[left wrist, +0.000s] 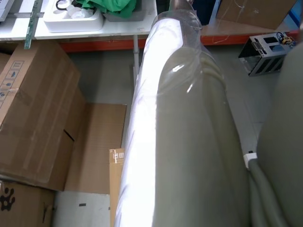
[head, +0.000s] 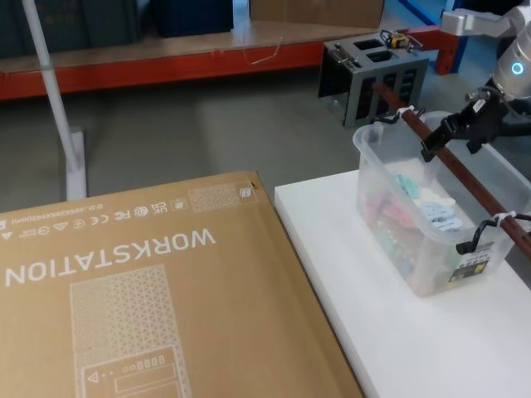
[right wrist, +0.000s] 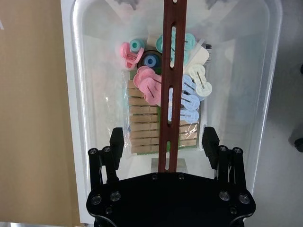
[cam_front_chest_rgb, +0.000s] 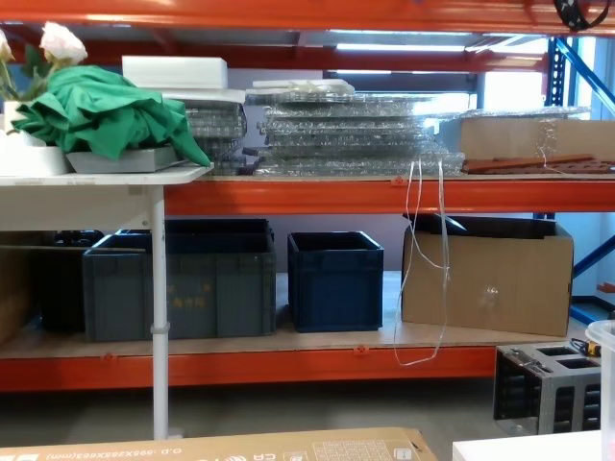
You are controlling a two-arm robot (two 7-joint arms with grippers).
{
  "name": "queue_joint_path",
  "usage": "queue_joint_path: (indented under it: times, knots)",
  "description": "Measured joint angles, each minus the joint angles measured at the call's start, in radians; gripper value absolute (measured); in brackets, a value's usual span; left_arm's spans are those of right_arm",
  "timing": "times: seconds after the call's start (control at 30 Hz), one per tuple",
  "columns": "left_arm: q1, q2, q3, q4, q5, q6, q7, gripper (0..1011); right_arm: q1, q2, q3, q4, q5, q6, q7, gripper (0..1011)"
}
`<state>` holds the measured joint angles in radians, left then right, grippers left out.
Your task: Use one hand to grasp the basket and place it at the designated location.
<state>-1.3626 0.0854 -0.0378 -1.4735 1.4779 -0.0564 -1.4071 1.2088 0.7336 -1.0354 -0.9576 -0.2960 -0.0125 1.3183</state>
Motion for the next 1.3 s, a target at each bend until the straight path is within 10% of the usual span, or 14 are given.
queue_joint_path:
  times: [0.93,1.3]
  knots:
    - [0.0,0.0,0.0,0.0,0.0,0.0,0.0,0,0.019,-0.066,-0.039,0.124,-0.016,-0.043,0.021,998]
    - [0.0,0.0,0.0,0.0,0.0,0.0,0.0,0,0.021,-0.065,-0.036,0.127,-0.016,-0.049,0.011,740]
